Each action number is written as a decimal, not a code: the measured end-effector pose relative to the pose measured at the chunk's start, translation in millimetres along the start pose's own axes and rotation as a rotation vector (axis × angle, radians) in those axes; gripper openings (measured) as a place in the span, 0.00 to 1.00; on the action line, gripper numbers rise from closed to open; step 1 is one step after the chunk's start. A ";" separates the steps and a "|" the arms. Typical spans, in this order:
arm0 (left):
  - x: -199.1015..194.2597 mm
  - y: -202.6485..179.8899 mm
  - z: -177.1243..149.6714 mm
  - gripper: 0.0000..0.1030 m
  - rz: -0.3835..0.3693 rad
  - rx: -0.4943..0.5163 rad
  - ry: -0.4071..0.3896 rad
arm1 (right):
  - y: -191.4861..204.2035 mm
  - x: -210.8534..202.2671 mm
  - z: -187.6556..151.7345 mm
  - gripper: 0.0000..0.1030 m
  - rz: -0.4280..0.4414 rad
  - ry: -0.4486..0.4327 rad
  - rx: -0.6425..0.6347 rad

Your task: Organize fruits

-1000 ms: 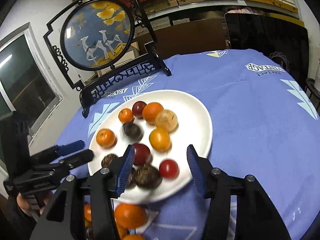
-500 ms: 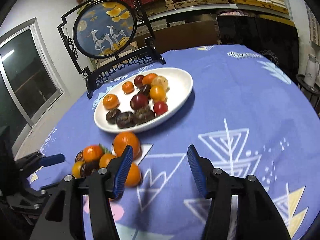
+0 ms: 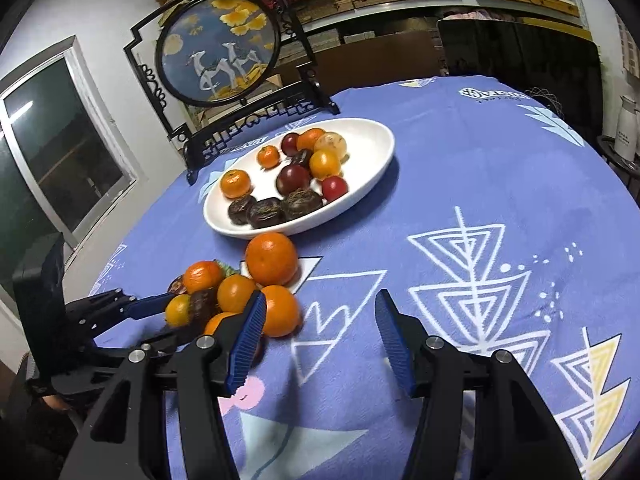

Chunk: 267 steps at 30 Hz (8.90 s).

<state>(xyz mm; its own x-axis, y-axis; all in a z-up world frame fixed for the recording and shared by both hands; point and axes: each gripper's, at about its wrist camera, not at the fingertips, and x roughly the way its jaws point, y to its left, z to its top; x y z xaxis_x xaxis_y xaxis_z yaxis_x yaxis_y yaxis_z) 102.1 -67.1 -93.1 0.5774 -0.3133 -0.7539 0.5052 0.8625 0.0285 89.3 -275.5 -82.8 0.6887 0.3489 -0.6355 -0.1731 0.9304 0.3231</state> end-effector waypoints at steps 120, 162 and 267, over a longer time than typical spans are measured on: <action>34.5 80.3 126.2 0.43 -0.051 -0.218 -0.113 | -17.4 69.9 136.7 0.40 0.076 0.006 0.055; -29.3 61.2 1.5 0.38 0.010 -0.386 -0.209 | 55.4 62.2 2.0 0.51 0.085 0.182 -0.175; 3.2 76.0 37.7 0.38 -0.070 -0.321 -0.135 | 59.9 97.2 34.3 0.42 -0.024 0.164 -0.350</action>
<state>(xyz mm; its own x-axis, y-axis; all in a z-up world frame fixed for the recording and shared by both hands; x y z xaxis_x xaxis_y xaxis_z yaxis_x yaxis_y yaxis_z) 166.5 -17.6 -68.6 0.6394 -0.4069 -0.6524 0.3315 0.9115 -0.2436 170.0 -189.8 -101.2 0.5784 0.3137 -0.7530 -0.4077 0.9107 0.0662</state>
